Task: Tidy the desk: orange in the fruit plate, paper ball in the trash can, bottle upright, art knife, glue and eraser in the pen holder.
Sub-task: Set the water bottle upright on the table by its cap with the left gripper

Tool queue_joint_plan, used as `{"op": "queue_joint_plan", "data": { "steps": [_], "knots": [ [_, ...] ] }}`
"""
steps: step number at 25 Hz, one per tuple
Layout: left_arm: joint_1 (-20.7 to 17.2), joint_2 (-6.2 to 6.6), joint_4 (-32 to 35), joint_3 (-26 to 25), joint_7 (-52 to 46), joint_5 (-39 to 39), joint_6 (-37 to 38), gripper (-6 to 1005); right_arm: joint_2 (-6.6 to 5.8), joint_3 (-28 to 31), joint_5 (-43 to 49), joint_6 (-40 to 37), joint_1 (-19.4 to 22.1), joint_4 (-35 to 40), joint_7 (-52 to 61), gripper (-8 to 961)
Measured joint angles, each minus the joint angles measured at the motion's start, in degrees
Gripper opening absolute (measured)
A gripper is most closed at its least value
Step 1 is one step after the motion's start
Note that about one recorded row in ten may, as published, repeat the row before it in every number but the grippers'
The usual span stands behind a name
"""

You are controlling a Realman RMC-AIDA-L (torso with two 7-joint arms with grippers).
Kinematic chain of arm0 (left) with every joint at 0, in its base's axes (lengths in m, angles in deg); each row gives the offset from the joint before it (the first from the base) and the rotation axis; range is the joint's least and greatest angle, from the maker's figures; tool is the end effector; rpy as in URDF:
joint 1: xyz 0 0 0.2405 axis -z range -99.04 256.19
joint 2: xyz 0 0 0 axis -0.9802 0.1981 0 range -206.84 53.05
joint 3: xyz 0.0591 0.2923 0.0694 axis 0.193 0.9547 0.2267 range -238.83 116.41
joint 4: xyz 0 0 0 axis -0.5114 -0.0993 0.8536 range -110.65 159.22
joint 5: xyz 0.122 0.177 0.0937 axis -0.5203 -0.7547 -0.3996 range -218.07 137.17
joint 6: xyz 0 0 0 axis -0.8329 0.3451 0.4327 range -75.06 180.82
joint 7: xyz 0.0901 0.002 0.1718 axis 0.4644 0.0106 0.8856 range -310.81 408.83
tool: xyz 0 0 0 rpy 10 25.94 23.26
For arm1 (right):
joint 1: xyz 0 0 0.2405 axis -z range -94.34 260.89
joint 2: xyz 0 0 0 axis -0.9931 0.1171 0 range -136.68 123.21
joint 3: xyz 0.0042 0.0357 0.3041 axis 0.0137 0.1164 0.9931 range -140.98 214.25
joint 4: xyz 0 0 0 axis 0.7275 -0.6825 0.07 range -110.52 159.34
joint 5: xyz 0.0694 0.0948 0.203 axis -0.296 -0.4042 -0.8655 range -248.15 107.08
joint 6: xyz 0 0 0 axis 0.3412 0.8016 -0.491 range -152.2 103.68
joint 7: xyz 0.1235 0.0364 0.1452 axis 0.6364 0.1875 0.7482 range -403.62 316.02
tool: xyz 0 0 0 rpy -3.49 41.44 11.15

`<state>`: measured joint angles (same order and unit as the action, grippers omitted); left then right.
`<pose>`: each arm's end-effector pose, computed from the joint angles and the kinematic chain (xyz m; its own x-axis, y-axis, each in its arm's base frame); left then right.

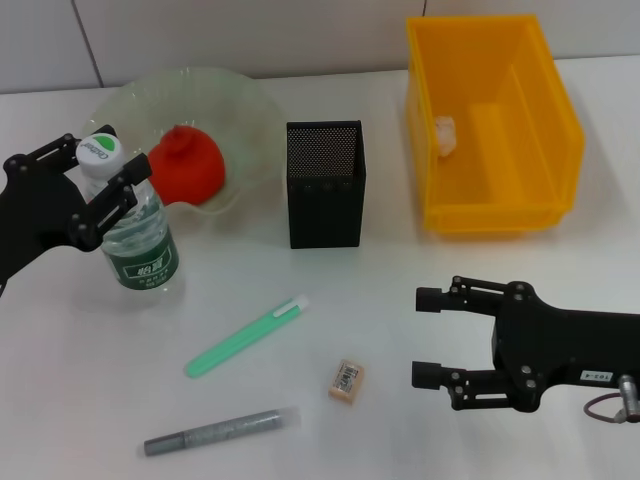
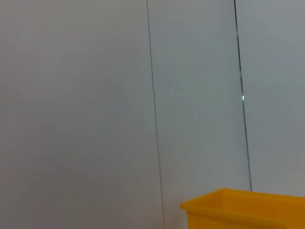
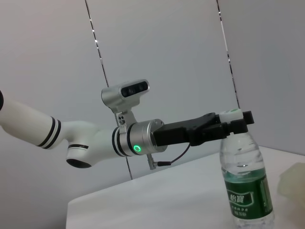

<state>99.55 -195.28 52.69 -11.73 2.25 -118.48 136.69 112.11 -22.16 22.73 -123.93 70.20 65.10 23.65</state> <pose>-0.3155 0.3798 -0.0394 0.7266 -0.0757 0.6829 0.4075 -0.7527 -0.5170 0.3050 0.2808 -0.0717 0.7307 -0.2239 -0.6449 -0.3329 -0.9416 -0.0504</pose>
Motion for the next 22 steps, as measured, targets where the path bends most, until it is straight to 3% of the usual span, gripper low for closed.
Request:
{"op": "queue_joint_plan", "data": {
  "steps": [22],
  "knots": [
    [0.96,-0.16,-4.39,-0.09,5.12,2.29,-3.7,447,0.12,-0.08,0.26,0.8,-1.17,-0.88,0.4,797]
  ]
}}
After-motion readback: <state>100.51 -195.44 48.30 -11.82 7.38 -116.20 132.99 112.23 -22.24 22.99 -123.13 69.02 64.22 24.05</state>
